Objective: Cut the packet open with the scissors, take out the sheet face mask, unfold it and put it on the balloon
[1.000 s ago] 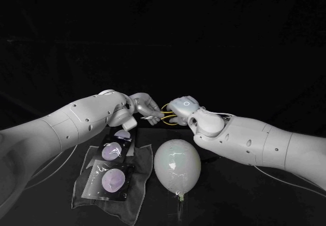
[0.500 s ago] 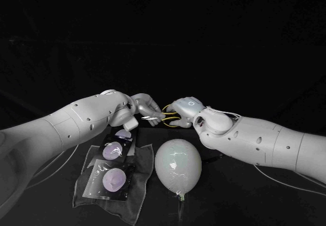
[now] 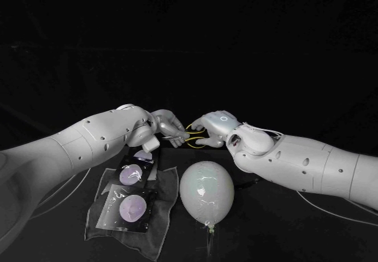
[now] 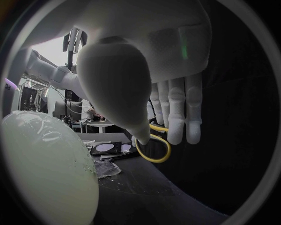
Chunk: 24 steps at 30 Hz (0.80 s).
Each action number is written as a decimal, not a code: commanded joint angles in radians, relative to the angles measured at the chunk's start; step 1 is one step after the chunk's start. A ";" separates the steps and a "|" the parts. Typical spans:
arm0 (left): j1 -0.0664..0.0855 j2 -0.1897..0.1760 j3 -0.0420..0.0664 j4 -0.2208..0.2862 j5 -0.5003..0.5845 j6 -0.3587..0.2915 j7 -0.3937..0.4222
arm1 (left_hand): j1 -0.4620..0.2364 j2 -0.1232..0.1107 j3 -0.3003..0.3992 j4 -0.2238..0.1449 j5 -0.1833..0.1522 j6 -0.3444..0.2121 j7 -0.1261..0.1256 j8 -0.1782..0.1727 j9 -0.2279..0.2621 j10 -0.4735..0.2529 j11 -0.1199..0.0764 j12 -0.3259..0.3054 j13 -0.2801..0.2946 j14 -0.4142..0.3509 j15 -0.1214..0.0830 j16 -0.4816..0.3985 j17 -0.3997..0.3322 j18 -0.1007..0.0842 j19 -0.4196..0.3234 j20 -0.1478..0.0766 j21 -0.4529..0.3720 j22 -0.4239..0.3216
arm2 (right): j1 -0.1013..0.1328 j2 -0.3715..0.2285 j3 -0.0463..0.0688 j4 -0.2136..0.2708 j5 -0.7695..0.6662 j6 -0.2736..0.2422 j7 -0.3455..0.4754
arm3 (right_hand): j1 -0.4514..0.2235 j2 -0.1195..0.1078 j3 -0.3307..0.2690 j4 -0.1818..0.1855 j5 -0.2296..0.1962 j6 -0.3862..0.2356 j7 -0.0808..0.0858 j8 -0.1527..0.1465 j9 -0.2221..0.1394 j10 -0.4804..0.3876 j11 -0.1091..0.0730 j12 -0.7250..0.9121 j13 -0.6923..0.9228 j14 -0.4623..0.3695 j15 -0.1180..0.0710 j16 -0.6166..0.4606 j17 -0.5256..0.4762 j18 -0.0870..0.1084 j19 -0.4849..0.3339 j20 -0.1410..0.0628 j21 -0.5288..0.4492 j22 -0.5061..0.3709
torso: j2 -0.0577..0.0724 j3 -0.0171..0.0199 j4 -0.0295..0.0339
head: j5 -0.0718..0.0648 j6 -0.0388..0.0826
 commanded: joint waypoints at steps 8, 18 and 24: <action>0.001 -0.001 0.001 0.000 0.027 -0.019 -0.049 | -0.006 0.012 0.108 -0.113 0.003 -0.003 0.000 0.005 0.007 0.019 -0.018 -0.006 -0.002 0.008 -0.001 -0.006 0.003 0.014 -0.009 0.002 0.010 0.005 | 0.003 -0.010 0.001 0.012 0.013 -0.007 0.036 | -0.021 -0.007 0.000 0.001 0.001 0.007 -0.002 0.003 -0.023 -0.005 -0.001 -0.003 -0.003 -0.033 0.040 -0.169 -0.059 0.006 -0.007 0.021 -0.062 -0.038 | 0.001 -0.0011 0.0008 | -0.002 0.001; 0.001 -0.005 0.000 -0.001 0.036 -0.017 -0.058 | -0.012 0.014 0.111 -0.118 0.003 -0.004 0.000 0.006 0.011 0.020 -0.018 -0.007 -0.002 0.010 -0.002 -0.007 0.005 0.014 -0.013 0.002 0.017 0.009 | 0.005 -0.035 0.002 0.036 0.027 -0.017 0.039 | -0.040 -0.005 -0.016 0.004 -0.001 0.021 -0.005 0.010 -0.031 -0.001 0.002 -0.002 -0.002 -0.057 0.063 -0.229 -0.075 0.003 -0.014 0.040 -0.096 -0.063 | 0.000 -0.0014 0.0004 | -0.002 0.003; 0.001 -0.013 0.000 0.006 0.040 -0.023 -0.053 | -0.014 0.014 0.112 -0.119 0.003 -0.004 -0.001 0.007 0.013 0.021 -0.018 -0.007 -0.002 0.010 -0.002 -0.007 0.006 0.014 -0.014 0.002 0.019 0.011 | 0.005 -0.065 0.010 0.040 0.145 -0.137 0.092 | -0.059 0.005 -0.034 0.002 -0.003 0.025 -0.006 0.011 -0.036 0.041 0.026 0.012 0.002 -0.048 0.064 -0.246 -0.075 0.007 -0.005 0.045 -0.108 -0.072 | 0.001 -0.0010 0.0007 | -0.003 0.005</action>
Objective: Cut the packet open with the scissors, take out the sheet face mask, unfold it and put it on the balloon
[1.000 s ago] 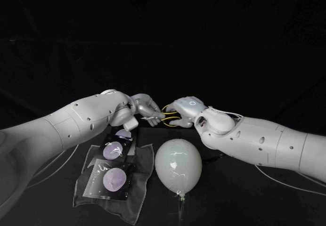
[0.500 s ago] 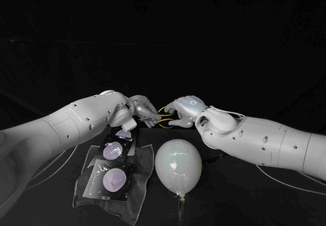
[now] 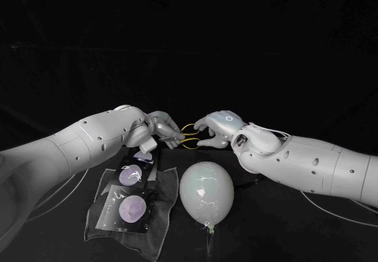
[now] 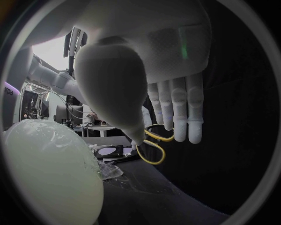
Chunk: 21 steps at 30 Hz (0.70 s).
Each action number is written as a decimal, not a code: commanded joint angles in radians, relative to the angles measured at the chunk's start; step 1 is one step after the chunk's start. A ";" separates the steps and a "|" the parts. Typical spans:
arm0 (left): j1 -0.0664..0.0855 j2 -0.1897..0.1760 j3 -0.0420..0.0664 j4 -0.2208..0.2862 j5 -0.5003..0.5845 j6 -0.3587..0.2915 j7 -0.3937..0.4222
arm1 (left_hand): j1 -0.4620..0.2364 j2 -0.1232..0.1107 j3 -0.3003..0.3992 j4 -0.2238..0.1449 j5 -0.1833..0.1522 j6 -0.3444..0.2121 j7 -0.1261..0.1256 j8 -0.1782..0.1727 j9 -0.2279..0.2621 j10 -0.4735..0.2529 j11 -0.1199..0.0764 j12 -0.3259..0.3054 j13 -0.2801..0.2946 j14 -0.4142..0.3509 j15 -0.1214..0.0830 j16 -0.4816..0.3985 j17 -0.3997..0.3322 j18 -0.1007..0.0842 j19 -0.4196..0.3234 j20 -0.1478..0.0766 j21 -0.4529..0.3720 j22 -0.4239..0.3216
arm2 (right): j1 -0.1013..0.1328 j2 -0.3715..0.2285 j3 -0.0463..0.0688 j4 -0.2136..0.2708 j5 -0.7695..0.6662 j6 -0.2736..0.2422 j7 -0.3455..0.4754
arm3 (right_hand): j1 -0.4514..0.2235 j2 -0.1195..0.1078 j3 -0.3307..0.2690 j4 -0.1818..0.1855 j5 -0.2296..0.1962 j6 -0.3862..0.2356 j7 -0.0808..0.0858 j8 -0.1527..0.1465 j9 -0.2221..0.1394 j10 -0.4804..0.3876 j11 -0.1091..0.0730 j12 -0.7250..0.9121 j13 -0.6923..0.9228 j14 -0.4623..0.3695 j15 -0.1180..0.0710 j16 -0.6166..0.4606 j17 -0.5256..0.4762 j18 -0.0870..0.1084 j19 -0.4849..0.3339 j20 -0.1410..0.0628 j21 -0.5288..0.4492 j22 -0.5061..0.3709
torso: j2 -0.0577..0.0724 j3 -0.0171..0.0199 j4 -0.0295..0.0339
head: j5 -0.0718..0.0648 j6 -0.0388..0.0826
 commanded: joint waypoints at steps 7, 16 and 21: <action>0.001 -0.032 0.001 0.041 0.061 -0.030 0.061 | -0.007 0.009 0.077 -0.085 0.003 -0.002 0.000 0.004 0.009 0.019 -0.017 -0.002 -0.001 0.005 0.000 -0.004 0.002 0.013 -0.010 0.002 0.006 0.003 | 0.002 -0.056 0.014 -0.032 0.612 -0.106 0.172 | 0.099 0.059 0.067 -0.031 -0.001 0.021 0.122 0.001 -0.021 0.078 0.131 -0.002 -0.002 -0.085 0.051 -0.103 -0.027 -0.009 -0.063 0.038 -0.083 -0.056 | -0.002 -0.0008 -0.0010 | -0.002 0.001; -0.007 -0.063 0.001 0.077 0.138 -0.085 0.140 | -0.010 0.009 0.078 -0.087 0.003 -0.003 0.000 0.004 0.011 0.018 -0.016 -0.003 -0.002 0.004 0.000 -0.006 0.003 0.013 -0.014 0.003 0.007 0.004 | -0.016 -0.068 0.015 -0.070 0.978 0.067 0.258 | 0.093 0.081 0.053 -0.044 0.015 0.021 0.184 0.013 -0.051 0.044 0.149 -0.003 -0.002 -0.064 0.065 -0.151 -0.074 0.012 -0.087 0.069 -0.098 -0.207 | -0.001 0.0025 0.0005 | -0.009 0.008; -0.018 -0.068 0.001 0.084 0.157 -0.096 0.162 | -0.011 0.009 0.079 -0.087 0.003 -0.003 0.000 0.004 0.011 0.018 -0.016 -0.003 -0.002 0.004 0.000 -0.006 0.003 0.013 -0.014 0.003 0.008 0.005 | -0.028 -0.054 0.015 -0.084 1.002 0.102 0.266 | 0.094 0.088 0.053 -0.046 0.029 0.044 0.178 0.021 -0.061 0.069 0.142 -0.004 -0.003 -0.029 0.056 -0.161 -0.095 0.013 -0.044 0.060 -0.099 -0.255 | -0.002 0.0007 0.0019 | -0.013 0.010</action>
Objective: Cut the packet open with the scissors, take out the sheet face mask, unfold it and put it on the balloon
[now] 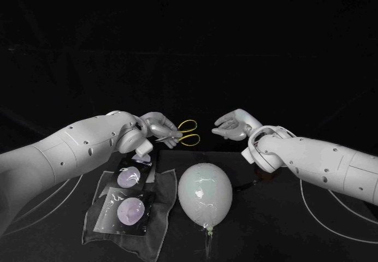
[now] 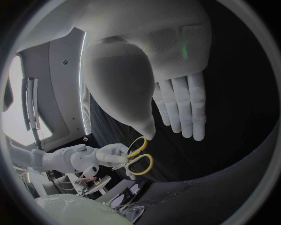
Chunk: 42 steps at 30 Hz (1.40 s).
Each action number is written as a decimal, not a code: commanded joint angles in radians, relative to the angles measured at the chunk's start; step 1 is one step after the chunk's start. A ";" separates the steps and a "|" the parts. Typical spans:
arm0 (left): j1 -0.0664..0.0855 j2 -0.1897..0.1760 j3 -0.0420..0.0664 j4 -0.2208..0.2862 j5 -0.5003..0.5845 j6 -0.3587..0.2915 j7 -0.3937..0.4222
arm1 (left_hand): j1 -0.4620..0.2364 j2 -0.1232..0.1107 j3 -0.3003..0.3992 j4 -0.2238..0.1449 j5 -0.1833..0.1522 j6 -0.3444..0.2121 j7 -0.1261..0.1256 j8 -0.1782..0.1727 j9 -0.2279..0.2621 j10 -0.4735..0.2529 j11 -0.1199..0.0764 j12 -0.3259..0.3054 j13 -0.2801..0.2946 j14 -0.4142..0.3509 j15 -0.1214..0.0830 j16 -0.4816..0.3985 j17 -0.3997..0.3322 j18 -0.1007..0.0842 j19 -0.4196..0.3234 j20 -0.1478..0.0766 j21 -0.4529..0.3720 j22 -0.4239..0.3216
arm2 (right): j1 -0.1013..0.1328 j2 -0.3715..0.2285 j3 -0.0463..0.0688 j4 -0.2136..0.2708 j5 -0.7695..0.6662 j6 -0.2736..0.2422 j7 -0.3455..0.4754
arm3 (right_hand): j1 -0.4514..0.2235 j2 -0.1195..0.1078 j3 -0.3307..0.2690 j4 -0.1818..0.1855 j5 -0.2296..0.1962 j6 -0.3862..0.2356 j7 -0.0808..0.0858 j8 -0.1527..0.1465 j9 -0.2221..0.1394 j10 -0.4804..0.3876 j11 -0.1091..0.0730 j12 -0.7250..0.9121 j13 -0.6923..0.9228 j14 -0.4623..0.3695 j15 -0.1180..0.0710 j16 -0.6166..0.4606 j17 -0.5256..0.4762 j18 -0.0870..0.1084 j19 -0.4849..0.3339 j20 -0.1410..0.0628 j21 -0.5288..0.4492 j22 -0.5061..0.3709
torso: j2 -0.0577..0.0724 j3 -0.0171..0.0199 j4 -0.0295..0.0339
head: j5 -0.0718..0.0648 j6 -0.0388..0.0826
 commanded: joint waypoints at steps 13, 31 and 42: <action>-0.012 -0.009 0.001 0.033 0.067 -0.038 0.084 | -0.003 0.007 0.079 -0.087 0.003 0.001 0.000 0.004 0.003 0.018 -0.016 0.000 -0.002 0.004 0.000 -0.006 0.002 0.019 -0.008 0.004 0.005 0.002 | -0.024 0.048 -0.001 -0.023 0.167 0.088 0.074 | -0.040 0.011 -0.055 0.012 -0.008 -0.012 0.022 -0.010 -0.033 -0.040 0.024 -0.003 -0.001 -0.042 0.029 -0.085 -0.096 0.008 -0.062 0.026 -0.002 -0.167 | 0.000 0.0007 -0.0020 | 0.000 0.001; -0.013 -0.007 0.002 0.065 0.070 -0.044 0.102 | -0.004 0.007 0.079 -0.088 0.003 0.000 0.001 0.005 0.004 0.018 -0.016 0.000 -0.002 0.004 0.000 -0.007 0.002 0.019 -0.008 0.004 0.005 0.002 | -0.030 0.086 -0.001 -0.036 0.151 0.091 0.052 | 0.031 0.067 -0.021 -0.036 -0.018 0.003 0.010 -0.005 -0.049 -0.043 0.018 -0.002 0.000 -0.036 0.028 -0.095 -0.147 0.011 -0.070 0.030 0.003 -0.254 | 0.000 -0.0014 0.0013 | -0.011 0.003; -0.013 -0.020 0.003 0.080 0.067 -0.072 0.117 | -0.004 0.008 0.080 -0.089 0.003 0.000 0.001 0.005 0.005 0.018 -0.016 0.000 -0.002 0.004 0.000 -0.007 0.002 0.019 -0.009 0.004 0.006 0.003 | -0.031 0.081 -0.001 -0.022 0.127 0.085 0.050 | 0.105 0.110 0.128 -0.105 -0.032 0.141 -0.053 0.070 -0.022 0.125 -0.045 0.035 0.003 0.055 -0.018 -0.058 -0.145 0.010 -0.018 -0.018 0.043 -0.243 | 0.001 -0.0006 -0.0003 | -0.015 0.002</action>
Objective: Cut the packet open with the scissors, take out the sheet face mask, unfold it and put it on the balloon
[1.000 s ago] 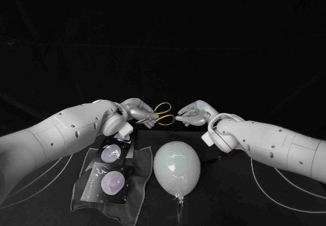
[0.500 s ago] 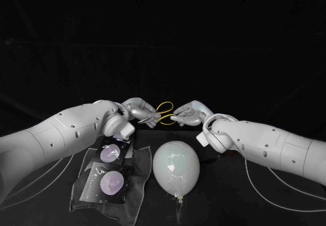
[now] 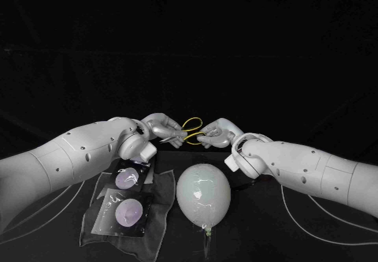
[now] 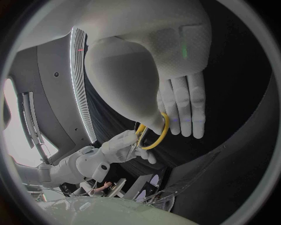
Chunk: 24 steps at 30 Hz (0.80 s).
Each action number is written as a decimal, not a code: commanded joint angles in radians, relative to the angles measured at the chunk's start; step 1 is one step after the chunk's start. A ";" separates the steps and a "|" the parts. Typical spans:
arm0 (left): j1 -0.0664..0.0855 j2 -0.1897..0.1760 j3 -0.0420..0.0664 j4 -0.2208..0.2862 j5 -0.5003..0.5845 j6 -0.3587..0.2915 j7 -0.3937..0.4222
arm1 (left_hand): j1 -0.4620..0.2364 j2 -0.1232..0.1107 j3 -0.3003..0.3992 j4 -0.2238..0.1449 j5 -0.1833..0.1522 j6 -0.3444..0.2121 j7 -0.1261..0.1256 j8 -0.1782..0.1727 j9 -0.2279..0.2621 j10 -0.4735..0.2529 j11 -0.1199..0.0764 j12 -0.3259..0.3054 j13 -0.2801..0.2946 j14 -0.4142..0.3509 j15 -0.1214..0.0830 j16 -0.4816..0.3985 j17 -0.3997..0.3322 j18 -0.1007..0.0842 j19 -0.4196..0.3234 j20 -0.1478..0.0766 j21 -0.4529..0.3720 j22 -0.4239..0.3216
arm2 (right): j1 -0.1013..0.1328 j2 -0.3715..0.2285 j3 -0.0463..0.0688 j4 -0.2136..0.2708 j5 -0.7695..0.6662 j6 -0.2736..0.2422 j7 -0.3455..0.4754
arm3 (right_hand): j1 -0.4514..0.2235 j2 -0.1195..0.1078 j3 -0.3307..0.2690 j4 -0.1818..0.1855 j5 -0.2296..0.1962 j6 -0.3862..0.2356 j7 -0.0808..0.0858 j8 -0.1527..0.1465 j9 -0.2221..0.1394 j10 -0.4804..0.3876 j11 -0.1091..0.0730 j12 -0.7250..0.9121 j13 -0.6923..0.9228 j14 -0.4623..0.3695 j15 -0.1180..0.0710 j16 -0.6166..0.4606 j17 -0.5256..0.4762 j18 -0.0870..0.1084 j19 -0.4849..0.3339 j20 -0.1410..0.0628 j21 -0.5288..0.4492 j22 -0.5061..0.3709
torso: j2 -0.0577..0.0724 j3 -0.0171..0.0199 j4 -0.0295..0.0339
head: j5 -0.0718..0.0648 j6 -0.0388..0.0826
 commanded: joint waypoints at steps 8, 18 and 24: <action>0.002 -0.003 0.003 0.016 -0.033 -0.038 0.040 | -0.001 0.012 0.083 -0.088 0.003 0.000 0.003 0.003 0.004 0.016 -0.015 0.004 -0.002 0.004 -0.001 -0.009 0.001 0.020 -0.009 0.001 0.008 0.002 | 0.000 -0.018 0.000 0.023 0.142 -0.071 -0.014 | -0.080 0.017 0.114 -0.010 -0.003 0.069 -0.051 0.090 0.087 0.193 -0.063 0.036 0.017 0.160 -0.062 0.074 0.045 0.011 0.093 -0.060 0.099 0.072 | 0.001 0.0016 0.0014 | -0.003 -0.004; 0.002 0.005 0.004 0.020 -0.109 -0.125 0.069 | -0.055 -0.027 0.093 -0.070 0.002 -0.090 0.049 -0.054 -0.010 -0.126 0.034 -0.005 -0.007 -0.109 0.051 -0.071 -0.011 -0.012 -0.122 0.040 -0.058 -0.029 | 0.000 -0.020 0.001 0.017 0.265 -0.176 -0.127 | -0.161 0.008 0.220 -0.051 -0.002 0.004 -0.078 0.171 0.217 0.336 -0.107 0.089 0.065 0.357 -0.130 0.214 0.169 0.014 0.209 -0.124 0.246 0.181 | 0.000 0.0018 0.0015 | -0.010 -0.005; 0.002 0.015 0.002 0.003 -0.115 -0.190 0.089 | -0.098 -0.090 0.078 -0.039 0.010 -0.200 0.081 -0.127 -0.044 -0.296 0.084 0.005 -0.009 -0.249 0.102 -0.135 -0.037 -0.056 -0.272 0.073 -0.185 -0.097 | 0.000 -0.015 0.001 -0.010 0.287 -0.194 -0.174 | -0.222 -0.004 0.304 -0.105 -0.001 -0.047 -0.086 0.236 0.308 0.333 -0.119 0.179 0.135 0.353 -0.144 0.282 0.265 0.007 0.193 -0.145 0.329 0.270 | -0.001 0.0016 0.0011 | -0.013 -0.002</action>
